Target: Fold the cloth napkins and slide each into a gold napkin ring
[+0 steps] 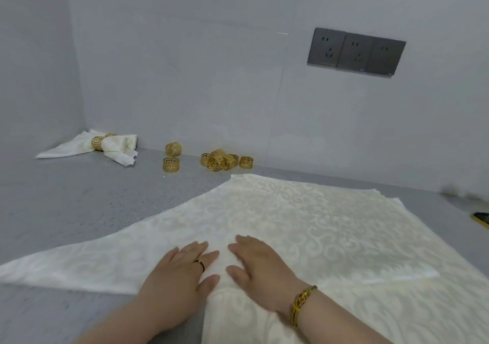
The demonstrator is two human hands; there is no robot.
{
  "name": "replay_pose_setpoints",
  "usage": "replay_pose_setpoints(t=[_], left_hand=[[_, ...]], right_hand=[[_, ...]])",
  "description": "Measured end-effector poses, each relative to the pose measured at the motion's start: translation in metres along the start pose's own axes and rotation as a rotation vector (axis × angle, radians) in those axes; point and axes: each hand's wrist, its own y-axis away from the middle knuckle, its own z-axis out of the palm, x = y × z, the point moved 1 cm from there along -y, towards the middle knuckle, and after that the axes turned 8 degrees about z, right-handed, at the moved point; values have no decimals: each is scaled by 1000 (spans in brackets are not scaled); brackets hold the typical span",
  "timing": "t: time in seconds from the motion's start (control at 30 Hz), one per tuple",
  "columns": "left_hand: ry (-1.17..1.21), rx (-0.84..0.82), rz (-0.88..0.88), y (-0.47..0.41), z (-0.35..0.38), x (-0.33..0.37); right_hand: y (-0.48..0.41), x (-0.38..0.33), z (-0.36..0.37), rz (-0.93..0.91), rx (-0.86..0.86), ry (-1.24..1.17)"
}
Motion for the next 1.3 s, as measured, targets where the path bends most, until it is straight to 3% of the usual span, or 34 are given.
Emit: replay_pose_setpoints(t=[0.2, 0.43, 0.53, 0.67, 0.73, 0.8, 0.9, 0.97, 1.13, 1.3], left_hand=[[-5, -43, -99, 16, -11, -29], [-93, -49, -119, 19, -15, -41], [-47, 13, -84, 22, -15, -41], [257, 227, 40, 36, -18, -37], [346, 209, 67, 46, -17, -33], [265, 198, 117, 51, -15, -29], [76, 231, 104, 47, -12, -31], [13, 250, 85, 42, -12, -29], [100, 250, 61, 28, -14, -15], [102, 178, 113, 21, -10, 14]], right_hand=[[24, 80, -24, 204, 3, 2], [62, 143, -48, 420, 228, -228], [80, 135, -51, 300, 260, -251], [97, 116, -51, -27, 229, 130], [100, 115, -52, -71, 296, 223], [98, 120, -48, -81, 370, 263], [98, 109, -51, 26, 327, 268], [95, 114, -54, 90, 403, 195], [108, 123, -69, 328, 417, 129], [137, 143, -73, 388, 363, 46]])
